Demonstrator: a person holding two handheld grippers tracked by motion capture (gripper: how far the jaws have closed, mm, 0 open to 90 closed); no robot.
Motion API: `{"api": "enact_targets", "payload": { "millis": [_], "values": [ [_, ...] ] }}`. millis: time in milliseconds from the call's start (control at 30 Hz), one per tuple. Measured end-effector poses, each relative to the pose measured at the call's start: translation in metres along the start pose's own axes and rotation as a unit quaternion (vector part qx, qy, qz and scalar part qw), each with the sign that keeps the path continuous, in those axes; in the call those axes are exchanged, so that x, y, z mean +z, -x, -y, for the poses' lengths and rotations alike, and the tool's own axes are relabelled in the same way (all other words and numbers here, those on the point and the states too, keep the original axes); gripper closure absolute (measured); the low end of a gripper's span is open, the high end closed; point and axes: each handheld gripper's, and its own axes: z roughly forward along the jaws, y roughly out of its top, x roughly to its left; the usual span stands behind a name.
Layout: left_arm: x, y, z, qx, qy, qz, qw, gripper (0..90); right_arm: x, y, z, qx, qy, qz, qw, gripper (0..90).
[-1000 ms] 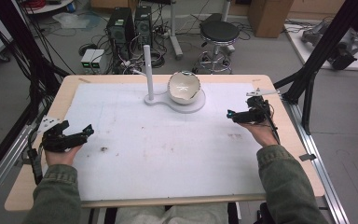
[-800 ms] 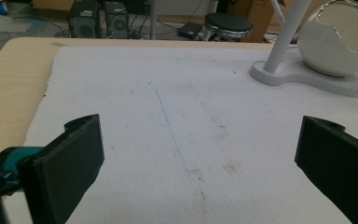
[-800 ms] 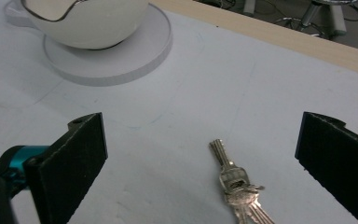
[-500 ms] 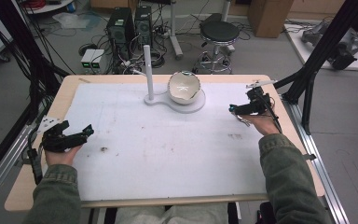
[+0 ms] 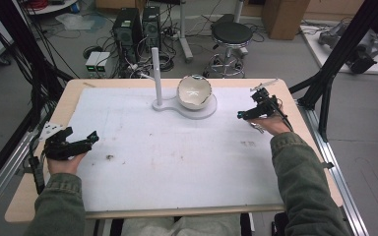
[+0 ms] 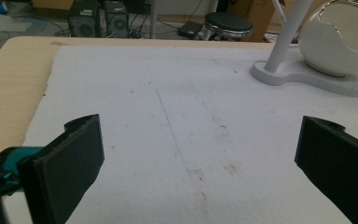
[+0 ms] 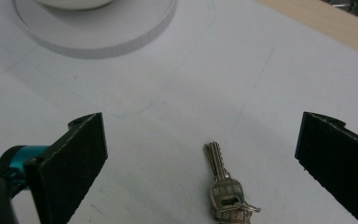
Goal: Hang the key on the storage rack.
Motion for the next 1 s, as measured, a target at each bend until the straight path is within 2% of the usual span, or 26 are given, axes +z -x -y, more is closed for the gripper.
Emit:
{"api": "enact_targets", "payload": {
  "millis": [100, 233, 267, 300, 400, 467, 600, 700, 833, 900, 933, 1000],
  "values": [
    [0.001, 0.0, 0.0, 0.0, 0.0, 0.0, 1.0, 1.7, 0.006, 0.003, 0.0, 0.001, -0.014, -0.004, 0.9999, 1.1],
    [0.001, 0.0, 0.0, -0.001, -0.001, -0.001, 1.0, 1.7, 0.011, 0.007, -0.008, -0.007, -0.043, -0.006, 0.999, 1.2],
    [0.001, 0.0, 0.0, 0.0, -0.002, -0.001, 1.0, 1.7, 0.013, 0.009, -0.01, -0.008, -0.043, -0.008, 0.999, 1.1],
    [0.001, 0.0, 0.0, 0.0, -0.005, 0.0, 1.0, 1.7, 0.015, 0.01, -0.012, -0.008, -0.055, -0.007, 0.9984, 1.1],
    [0.002, 0.0, 0.001, -0.003, -0.006, 0.001, 1.0, 1.7, 0.022, 0.011, -0.019, -0.027, -0.089, 0.001, 0.9956, 1.1],
    [0.002, 0.0, 0.001, -0.002, -0.006, 0.002, 1.0, 1.7, 0.025, 0.014, -0.023, -0.029, -0.103, -0.004, 0.9943, 1.1],
    [0.001, -0.001, 0.001, -0.002, -0.006, 0.002, 1.0, 1.7, 0.033, 0.016, -0.028, -0.044, -0.148, -0.005, 0.988, 1.2],
    [0.002, -0.002, 0.001, -0.003, -0.009, 0.003, 1.0, 1.7, 0.04, 0.017, -0.027, -0.044, -0.164, -0.012, 0.9854, 2.4],
    [0.002, -0.001, 0.001, -0.002, -0.01, 0.004, 0.9999, 1.7, 0.051, 0.018, -0.023, -0.053, -0.194, -0.006, 0.9795, 5.3],
    [0.002, -0.001, 0.001, -0.002, -0.01, 0.004, 0.9999, 1.7, 0.056, 0.021, -0.02, -0.047, -0.21, -0.016, 0.9764, 11.6],
    [0.002, -0.001, 0.002, -0.002, -0.01, 0.004, 0.9999, 1.7, 0.057, 0.023, -0.019, -0.038, -0.221, -0.029, 0.9742, 15.2],
    [0.002, -0.001, 0.002, -0.002, -0.009, 0.004, 1.0, 1.7, 0.059, 0.024, -0.018, -0.033, -0.235, -0.035, 0.9709, 20.7]
  ]
}}
